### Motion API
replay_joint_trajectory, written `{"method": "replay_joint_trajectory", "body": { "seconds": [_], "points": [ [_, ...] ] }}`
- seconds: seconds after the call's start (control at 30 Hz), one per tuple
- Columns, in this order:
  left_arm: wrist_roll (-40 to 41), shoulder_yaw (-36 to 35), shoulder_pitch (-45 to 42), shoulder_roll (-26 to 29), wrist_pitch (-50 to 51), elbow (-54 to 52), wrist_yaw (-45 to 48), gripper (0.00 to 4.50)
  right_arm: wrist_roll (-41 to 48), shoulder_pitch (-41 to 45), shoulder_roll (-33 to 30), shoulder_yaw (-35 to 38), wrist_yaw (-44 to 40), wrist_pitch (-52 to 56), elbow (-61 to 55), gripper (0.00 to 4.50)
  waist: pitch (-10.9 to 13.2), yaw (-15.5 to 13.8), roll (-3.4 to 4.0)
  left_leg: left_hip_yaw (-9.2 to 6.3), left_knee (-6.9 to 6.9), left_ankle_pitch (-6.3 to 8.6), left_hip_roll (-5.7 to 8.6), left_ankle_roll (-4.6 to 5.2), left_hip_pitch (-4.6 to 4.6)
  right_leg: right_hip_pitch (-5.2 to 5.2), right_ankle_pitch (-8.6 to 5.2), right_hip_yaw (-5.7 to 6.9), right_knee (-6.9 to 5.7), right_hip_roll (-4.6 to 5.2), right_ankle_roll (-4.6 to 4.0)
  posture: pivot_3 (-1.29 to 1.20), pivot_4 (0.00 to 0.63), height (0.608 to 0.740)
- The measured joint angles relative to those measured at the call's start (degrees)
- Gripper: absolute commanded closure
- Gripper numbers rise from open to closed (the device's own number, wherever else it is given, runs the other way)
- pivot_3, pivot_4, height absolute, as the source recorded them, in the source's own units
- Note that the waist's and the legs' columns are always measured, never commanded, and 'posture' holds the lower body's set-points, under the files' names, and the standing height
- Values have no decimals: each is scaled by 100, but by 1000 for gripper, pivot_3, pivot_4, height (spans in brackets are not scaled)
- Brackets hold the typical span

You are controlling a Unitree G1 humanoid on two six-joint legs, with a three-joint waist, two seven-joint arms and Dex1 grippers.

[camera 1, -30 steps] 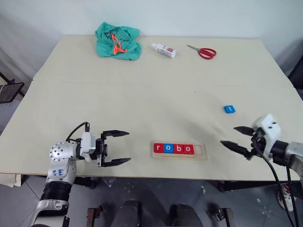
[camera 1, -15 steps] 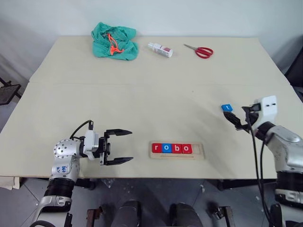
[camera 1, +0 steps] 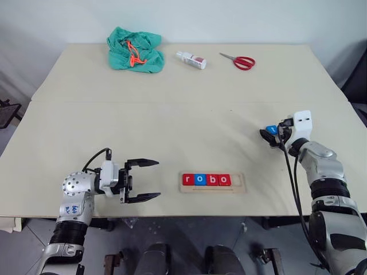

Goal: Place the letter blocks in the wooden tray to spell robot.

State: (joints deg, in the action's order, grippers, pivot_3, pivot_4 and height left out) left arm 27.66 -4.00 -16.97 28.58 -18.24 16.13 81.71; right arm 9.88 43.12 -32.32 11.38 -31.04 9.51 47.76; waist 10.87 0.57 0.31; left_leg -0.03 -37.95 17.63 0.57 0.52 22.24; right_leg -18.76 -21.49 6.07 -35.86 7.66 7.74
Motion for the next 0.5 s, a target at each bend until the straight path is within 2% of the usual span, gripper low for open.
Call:
{"method": "replay_joint_trajectory", "body": {
  "seconds": [0.2,0.4,0.5],
  "points": [
    [3,-5,5,79,3,9,-18,0,31,-277,30,10,3,-24,-409,2928,0,-49,0,-4,-2,0,3,0,2,0,0,-1,-1,2,0,0,150,740],
    [4,1,-117,76,-11,134,78,0,246,-967,39,179,301,597,-1666,3015,0,-44,0,-3,0,0,4,0,4,-2,0,0,-1,2,0,0,150,740],
    [5,18,-254,56,-28,311,192,0,623,-1803,78,431,478,1397,-3319,3015,0,-62,2,-8,3,0,3,0,7,-6,0,1,-5,1,0,0,150,740]
  ]
}}
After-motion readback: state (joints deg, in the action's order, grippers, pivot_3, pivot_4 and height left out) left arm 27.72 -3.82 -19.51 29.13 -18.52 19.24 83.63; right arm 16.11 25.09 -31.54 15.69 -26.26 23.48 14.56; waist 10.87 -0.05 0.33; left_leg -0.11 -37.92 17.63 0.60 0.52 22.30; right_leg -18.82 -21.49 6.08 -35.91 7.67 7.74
